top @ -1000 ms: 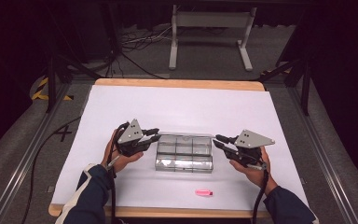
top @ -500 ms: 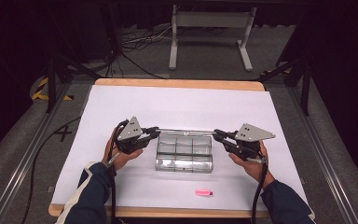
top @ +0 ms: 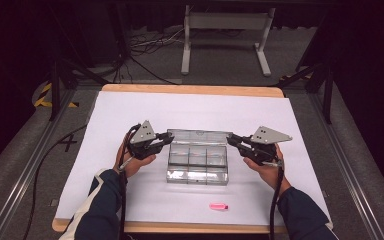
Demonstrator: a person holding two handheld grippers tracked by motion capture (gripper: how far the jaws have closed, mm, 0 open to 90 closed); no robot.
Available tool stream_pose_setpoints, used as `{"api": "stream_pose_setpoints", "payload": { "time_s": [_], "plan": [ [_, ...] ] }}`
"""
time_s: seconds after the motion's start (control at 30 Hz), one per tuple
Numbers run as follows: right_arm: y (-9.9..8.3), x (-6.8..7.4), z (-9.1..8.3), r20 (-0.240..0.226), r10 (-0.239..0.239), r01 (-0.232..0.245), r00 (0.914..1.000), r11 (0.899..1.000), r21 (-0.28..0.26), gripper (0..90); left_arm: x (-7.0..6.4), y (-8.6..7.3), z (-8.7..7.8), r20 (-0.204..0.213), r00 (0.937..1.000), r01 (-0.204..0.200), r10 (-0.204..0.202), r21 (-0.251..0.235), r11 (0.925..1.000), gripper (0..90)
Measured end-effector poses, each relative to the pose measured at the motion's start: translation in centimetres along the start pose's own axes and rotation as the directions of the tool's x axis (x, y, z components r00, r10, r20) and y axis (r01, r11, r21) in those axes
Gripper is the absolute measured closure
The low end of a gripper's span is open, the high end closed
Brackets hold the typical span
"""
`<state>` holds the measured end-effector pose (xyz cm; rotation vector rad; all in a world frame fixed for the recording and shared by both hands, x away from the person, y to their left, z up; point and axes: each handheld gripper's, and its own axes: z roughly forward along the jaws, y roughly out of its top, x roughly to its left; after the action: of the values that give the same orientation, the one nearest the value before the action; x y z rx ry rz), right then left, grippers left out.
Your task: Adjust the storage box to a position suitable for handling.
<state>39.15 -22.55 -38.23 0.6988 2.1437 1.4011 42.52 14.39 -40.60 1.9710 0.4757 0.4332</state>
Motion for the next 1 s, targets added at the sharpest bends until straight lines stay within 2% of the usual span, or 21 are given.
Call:
{"api": "stream_pose_setpoints", "payload": {
  "time_s": [0.3, 0.4, 0.53, 0.63, 0.77, 0.9, 0.97, 1.0],
  "plan": [
    [-0.5, -0.9, 0.9, -0.026, 0.037, -0.037, 0.9990, 0.999, 0.027, 81.8, 0.4, -0.2, 0.7, -0.002, 1.0000, 0.002, -0.002, 0.020, 0.9998, 79.4],
    [-0.6, -1.0, 1.3, -0.016, 0.036, -0.035, 0.9992, 0.998, 0.045, 82.4, 0.6, -0.3, 1.0, -0.002, 0.9997, 0.026, -0.026, 0.014, 0.9996, 79.9],
    [-0.7, -1.4, 1.9, -0.012, 0.049, -0.048, 0.9987, 0.997, 0.064, 82.9, 0.8, -0.4, 1.2, -0.007, 0.9993, 0.037, -0.037, 0.008, 0.9993, 80.2],
    [-0.9, -1.5, 2.2, -0.014, 0.059, -0.058, 0.9982, 0.996, 0.072, 82.7, 0.9, -0.3, 1.3, -0.005, 0.9978, 0.065, -0.065, 0.007, 0.9978, 79.9],
    [-1.0, -1.9, 2.4, -0.021, 0.084, -0.083, 0.9962, 0.994, 0.066, 82.9, 1.0, -0.2, 1.6, -0.021, 0.9978, 0.063, -0.062, 0.015, 0.9979, 78.7],
    [-1.1, -2.0, 2.6, -0.015, 0.102, -0.101, 0.9946, 0.993, 0.057, 82.3, 1.0, -0.3, 1.7, -0.018, 0.9973, 0.072, -0.072, 0.012, 0.9973, 78.4],
    [-1.1, -2.0, 2.6, -0.018, 0.111, -0.110, 0.9937, 0.993, 0.053, 82.0, 0.9, -0.2, 1.7, -0.030, 0.9986, 0.044, -0.044, 0.023, 0.9988, 78.2],
    [-1.1, -2.0, 2.7, -0.019, 0.112, -0.111, 0.9935, 0.992, 0.054, 81.6, 0.9, -0.2, 1.7, -0.032, 0.9986, 0.043, -0.042, 0.025, 0.9988, 78.1]
  ]
}}
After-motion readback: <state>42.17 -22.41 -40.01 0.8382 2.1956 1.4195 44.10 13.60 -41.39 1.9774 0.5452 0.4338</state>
